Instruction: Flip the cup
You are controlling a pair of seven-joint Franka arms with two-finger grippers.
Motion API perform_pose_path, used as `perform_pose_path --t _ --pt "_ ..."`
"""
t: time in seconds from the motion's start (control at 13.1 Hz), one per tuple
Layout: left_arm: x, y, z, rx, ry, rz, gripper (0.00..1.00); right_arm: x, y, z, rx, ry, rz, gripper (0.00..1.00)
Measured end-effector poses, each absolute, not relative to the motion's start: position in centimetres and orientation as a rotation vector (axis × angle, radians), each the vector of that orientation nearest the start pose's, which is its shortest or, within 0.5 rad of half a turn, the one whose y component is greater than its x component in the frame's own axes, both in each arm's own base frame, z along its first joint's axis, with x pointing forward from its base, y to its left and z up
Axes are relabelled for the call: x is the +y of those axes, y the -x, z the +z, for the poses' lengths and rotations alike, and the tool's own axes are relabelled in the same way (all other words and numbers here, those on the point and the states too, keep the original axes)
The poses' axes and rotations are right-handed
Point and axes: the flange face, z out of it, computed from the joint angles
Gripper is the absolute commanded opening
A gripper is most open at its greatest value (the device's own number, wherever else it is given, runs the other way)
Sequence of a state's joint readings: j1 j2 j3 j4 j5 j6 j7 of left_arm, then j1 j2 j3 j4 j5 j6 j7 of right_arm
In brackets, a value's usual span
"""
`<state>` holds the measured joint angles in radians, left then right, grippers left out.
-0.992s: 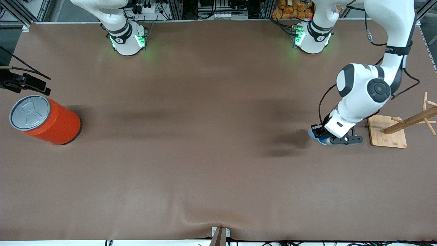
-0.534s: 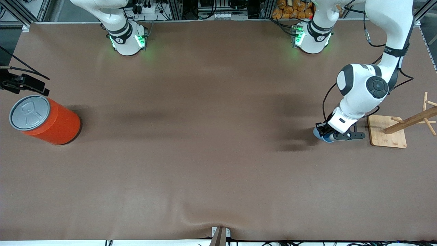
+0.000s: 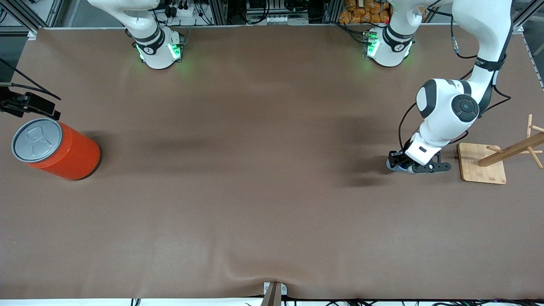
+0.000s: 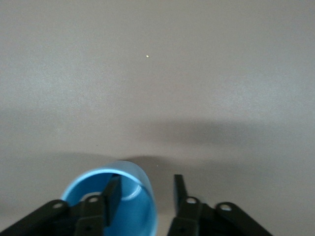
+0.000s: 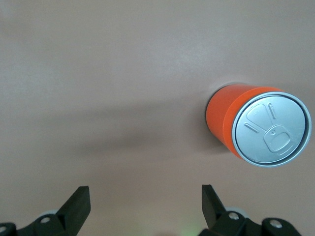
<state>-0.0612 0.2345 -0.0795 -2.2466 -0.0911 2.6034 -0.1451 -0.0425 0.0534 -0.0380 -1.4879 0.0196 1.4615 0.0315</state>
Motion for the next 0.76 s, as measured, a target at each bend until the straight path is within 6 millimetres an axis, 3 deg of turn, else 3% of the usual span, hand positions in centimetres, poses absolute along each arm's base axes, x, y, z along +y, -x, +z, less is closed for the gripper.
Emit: perform_pose_path --t 0.38,0.53,0.76 --pt "-7.8 -55.5 28.8 -0.135 3.223 -0.152 1.00 -4.4 -55.8 62.4 0.177 3.115 0.123 1.00" --pt "-8.0 -56.3 31.7 -0.163 3.223 -0.043 1.00 -4.4 -55.8 62.4 0.177 3.115 0.123 1.00" --pt "-8.4 -58.1 38.9 -0.203 3.219 0.067 1.00 -4.4 -55.8 62.4 0.177 3.115 0.123 1.00"
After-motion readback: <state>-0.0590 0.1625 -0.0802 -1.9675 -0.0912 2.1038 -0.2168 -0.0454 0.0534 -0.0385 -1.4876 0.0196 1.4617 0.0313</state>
